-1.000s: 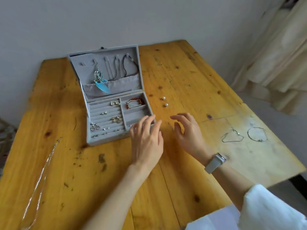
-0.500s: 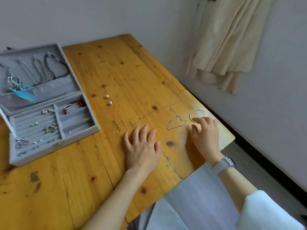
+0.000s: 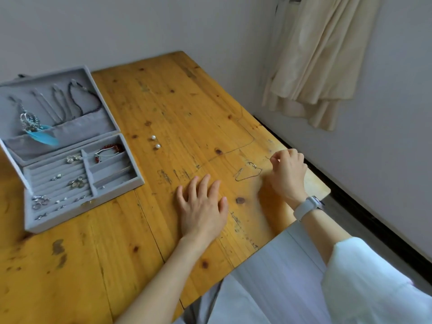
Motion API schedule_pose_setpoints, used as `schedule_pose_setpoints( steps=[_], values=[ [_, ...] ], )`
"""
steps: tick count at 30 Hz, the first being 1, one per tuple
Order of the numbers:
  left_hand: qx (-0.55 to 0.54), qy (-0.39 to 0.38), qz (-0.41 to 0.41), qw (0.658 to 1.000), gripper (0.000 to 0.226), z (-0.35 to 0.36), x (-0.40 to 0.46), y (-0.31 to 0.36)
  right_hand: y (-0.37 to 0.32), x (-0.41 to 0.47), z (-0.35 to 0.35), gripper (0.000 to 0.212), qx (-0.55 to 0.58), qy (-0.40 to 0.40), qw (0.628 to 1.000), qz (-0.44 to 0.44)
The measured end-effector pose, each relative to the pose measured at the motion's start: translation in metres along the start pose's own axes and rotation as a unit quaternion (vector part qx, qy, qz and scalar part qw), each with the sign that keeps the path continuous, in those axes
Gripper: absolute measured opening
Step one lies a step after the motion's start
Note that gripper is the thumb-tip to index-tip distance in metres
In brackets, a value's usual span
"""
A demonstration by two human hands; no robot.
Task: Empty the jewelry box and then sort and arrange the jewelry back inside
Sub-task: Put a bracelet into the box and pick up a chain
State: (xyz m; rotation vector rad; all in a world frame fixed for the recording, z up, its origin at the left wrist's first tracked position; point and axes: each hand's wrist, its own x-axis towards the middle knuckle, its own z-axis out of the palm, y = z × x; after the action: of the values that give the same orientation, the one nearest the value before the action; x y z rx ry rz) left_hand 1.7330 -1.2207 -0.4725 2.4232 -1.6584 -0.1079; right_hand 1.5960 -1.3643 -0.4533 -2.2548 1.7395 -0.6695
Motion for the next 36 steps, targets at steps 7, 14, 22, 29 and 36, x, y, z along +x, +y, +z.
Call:
schedule_pose_setpoints(
  steps=[7,14,22,29,36],
  values=[
    [-0.467,-0.031,-0.084,0.880,0.031,-0.036,0.008,-0.018,-0.077,-0.011,-0.052,0.017,0.338,-0.156,0.920,-0.121],
    [-0.750,-0.138,-0.072,0.643,0.041,-0.087,-0.017,-0.058,-0.133,-0.034,-0.043,0.018,0.497,-0.255,0.823,-0.103],
    [-0.727,-0.014,-0.239,0.643,0.014,-0.089,-0.047,-0.112,-0.164,-0.053,0.002,0.013,0.337,-0.270,0.885,-0.174],
    [-0.533,0.150,-0.281,0.784,0.008,-0.112,-0.018,-0.172,-0.217,-0.045,0.041,0.016,0.232,-0.260,0.900,-0.263],
    [-0.270,0.207,-0.219,0.914,0.005,-0.100,0.016,-0.201,-0.246,-0.027,0.074,0.016,0.208,-0.203,0.920,-0.263]
  ],
)
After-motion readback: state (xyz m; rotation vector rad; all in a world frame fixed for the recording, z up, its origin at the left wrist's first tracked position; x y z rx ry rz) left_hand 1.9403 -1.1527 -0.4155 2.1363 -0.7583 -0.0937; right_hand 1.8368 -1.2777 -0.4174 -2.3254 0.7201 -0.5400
